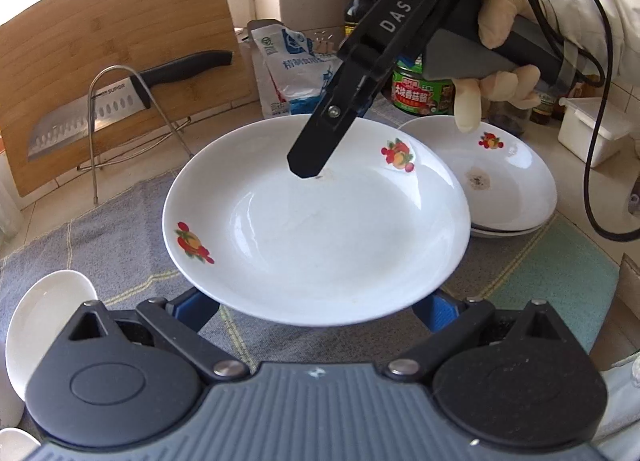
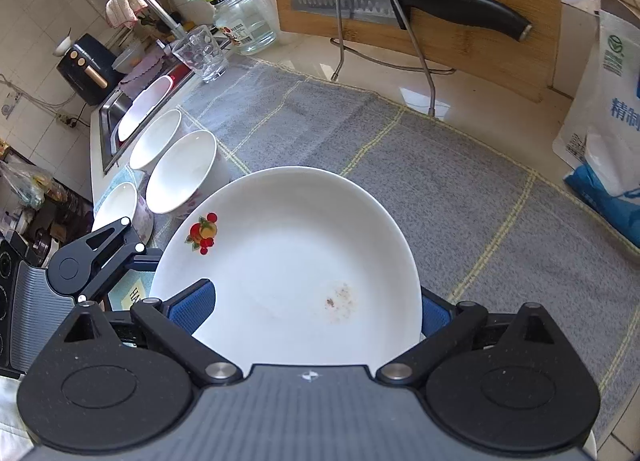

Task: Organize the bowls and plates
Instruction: 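Lift the plate with the right tool and carry it toward the plate stack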

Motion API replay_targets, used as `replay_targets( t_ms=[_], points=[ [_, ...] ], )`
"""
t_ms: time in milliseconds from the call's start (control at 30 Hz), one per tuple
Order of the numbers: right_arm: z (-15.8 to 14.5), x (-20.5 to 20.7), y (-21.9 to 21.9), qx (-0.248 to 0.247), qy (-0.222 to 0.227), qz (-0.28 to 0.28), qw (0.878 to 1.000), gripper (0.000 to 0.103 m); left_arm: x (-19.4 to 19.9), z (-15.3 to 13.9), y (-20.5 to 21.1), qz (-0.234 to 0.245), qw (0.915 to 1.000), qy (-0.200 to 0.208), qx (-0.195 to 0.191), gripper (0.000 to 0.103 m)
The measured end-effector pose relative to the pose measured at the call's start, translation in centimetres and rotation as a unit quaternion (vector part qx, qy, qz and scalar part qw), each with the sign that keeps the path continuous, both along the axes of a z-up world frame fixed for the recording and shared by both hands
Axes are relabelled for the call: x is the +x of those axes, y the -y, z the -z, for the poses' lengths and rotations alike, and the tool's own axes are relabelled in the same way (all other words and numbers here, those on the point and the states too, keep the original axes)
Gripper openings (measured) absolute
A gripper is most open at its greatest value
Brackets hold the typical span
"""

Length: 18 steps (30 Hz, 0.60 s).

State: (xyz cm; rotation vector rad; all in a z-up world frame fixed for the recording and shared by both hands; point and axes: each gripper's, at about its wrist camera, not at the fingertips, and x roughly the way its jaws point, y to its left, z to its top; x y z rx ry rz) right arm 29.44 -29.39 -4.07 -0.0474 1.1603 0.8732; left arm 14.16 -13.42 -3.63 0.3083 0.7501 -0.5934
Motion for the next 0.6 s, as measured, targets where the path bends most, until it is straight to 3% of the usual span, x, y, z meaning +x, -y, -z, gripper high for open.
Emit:
replay_targets(
  t_ms=[600],
  points=[
    [-1.3,-4.7,7.7,0.004,0.021,0.107,0.994,0.103,-0.4,-0.9,5.5,0.107,0.9942,0.001,0.0,0.101]
  ],
)
